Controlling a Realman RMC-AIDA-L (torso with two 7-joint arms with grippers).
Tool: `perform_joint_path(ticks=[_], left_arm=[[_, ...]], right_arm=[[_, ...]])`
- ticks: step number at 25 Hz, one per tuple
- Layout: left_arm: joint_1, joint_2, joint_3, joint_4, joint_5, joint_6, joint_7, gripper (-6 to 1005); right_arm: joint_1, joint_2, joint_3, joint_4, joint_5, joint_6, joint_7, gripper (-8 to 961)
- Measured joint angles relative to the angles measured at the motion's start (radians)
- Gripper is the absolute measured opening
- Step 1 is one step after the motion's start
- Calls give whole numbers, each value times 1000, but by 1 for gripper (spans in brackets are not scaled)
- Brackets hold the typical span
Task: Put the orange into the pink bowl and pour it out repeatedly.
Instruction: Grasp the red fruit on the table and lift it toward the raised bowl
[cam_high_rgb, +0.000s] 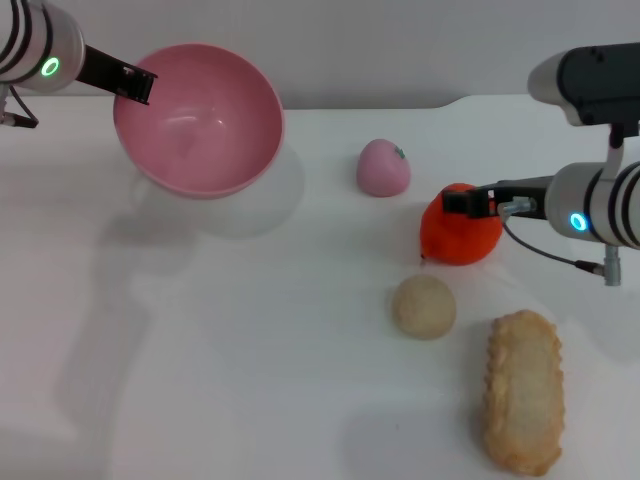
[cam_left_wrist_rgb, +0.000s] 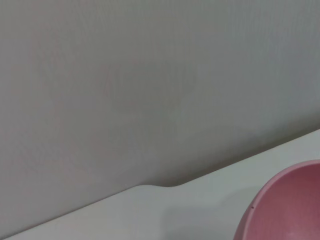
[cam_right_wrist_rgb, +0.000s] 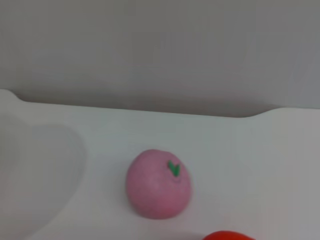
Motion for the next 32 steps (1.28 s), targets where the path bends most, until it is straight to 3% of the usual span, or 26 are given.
perform_joint_path(ticks=[19,32], left_arm=[[-7,0,0,2,-15,-4,20,45],[-5,0,0,1,-39,-4,37,46]], right_arm=[[11,-1,-10,80,29,-20,-28,753],[16,-1,-49,68,28,-22,-63,196]])
